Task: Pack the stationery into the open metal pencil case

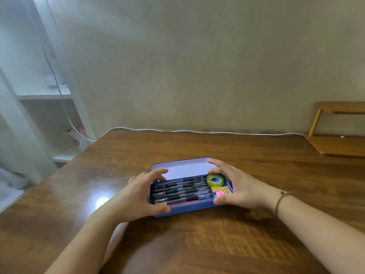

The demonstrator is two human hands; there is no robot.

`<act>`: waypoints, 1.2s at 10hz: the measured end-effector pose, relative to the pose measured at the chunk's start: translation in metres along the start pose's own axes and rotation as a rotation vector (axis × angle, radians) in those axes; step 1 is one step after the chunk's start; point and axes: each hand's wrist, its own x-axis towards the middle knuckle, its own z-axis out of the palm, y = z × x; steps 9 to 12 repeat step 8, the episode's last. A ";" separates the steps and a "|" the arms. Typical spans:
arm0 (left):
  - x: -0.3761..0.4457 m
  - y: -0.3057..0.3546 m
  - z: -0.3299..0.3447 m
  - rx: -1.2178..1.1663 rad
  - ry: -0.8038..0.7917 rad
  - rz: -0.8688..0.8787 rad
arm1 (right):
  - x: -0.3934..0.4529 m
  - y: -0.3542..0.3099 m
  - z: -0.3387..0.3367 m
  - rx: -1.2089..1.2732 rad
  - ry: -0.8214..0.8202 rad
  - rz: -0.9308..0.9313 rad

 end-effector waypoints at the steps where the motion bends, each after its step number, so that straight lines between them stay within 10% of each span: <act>1: 0.000 -0.003 0.002 -0.023 -0.013 -0.033 | 0.001 0.002 0.005 0.079 -0.044 0.019; 3: -0.006 0.001 0.004 0.063 0.008 -0.062 | -0.008 0.006 0.020 0.026 -0.026 -0.005; 7: 0.023 0.000 0.001 -1.049 0.424 -0.481 | 0.016 -0.006 0.006 0.728 0.230 0.275; 12: 0.013 -0.010 0.002 -1.128 0.508 -0.376 | 0.000 -0.002 0.004 0.786 0.352 0.180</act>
